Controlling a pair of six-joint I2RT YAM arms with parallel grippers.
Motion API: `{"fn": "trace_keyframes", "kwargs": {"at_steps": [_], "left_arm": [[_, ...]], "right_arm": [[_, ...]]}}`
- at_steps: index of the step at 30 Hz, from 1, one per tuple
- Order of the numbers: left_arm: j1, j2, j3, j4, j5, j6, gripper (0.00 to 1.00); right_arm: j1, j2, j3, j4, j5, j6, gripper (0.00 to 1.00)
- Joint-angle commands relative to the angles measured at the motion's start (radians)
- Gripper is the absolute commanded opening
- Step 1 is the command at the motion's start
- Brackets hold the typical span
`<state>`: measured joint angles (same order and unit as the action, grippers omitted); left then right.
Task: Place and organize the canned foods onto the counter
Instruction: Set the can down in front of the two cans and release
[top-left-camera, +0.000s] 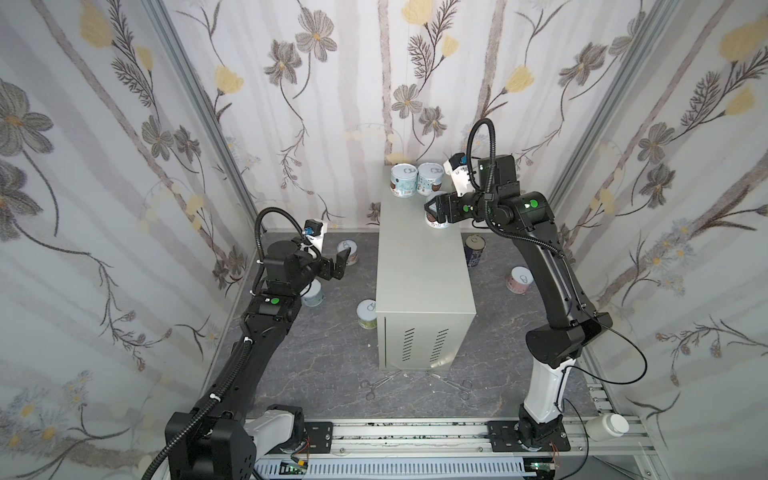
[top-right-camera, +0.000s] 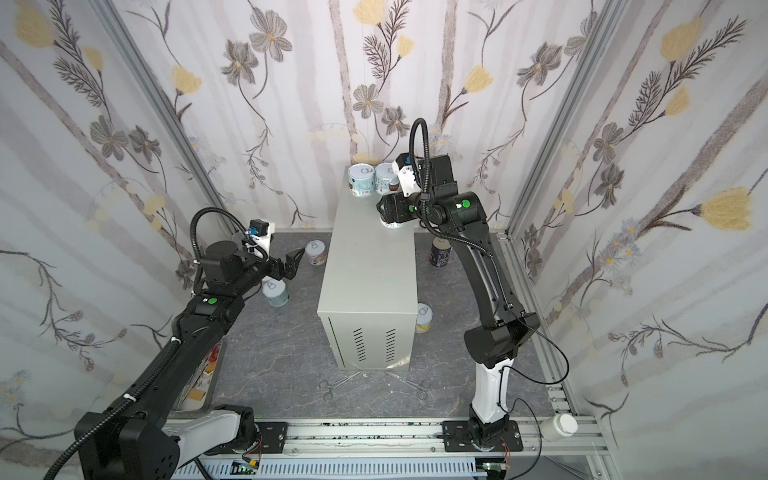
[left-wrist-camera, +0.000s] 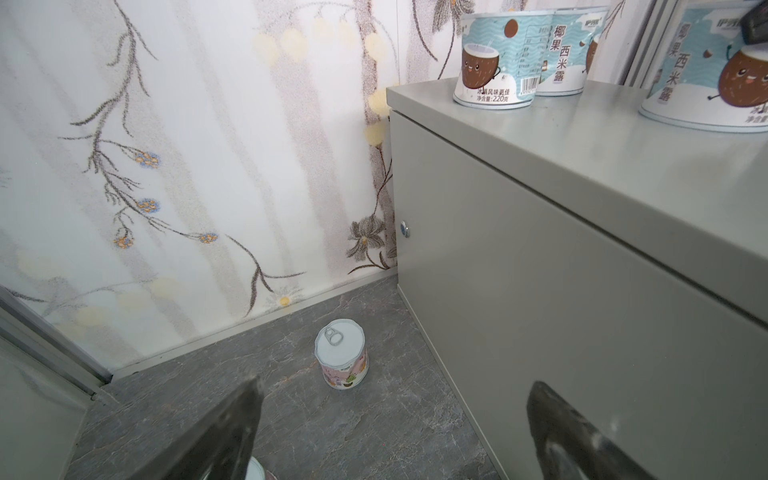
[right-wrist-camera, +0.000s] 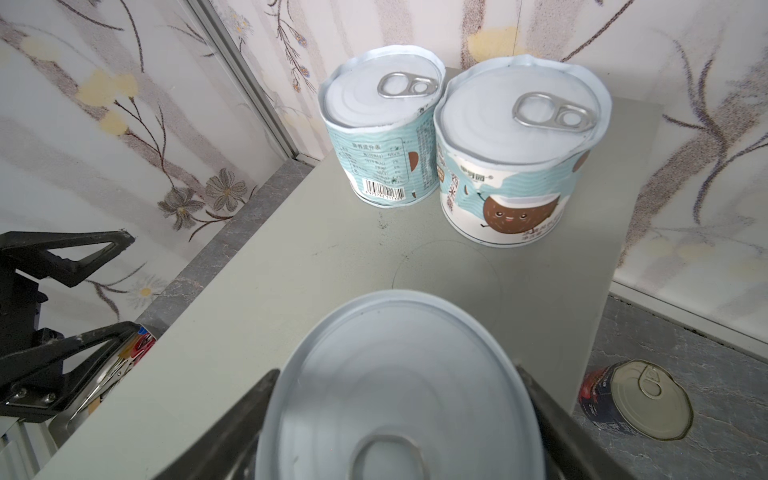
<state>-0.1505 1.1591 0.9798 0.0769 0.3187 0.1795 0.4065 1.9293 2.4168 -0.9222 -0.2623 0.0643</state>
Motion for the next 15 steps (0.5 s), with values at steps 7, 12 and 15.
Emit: {"fn": "trace_keyframes", "kwargs": {"at_steps": [7,12,15], "left_arm": [[0.000,-0.009,0.002,0.014,0.005,0.007,1.00],[0.000,-0.014,0.016,-0.014,0.004,0.007,1.00],[0.000,-0.021,0.025,-0.025,0.002,0.010,1.00]], "right_arm": [[0.012,-0.068,-0.109,0.058,-0.002,-0.104,0.95],[0.014,-0.170,-0.309,0.188,0.029,-0.120,0.93],[0.014,-0.260,-0.466,0.309,0.044,-0.117,0.93]]}}
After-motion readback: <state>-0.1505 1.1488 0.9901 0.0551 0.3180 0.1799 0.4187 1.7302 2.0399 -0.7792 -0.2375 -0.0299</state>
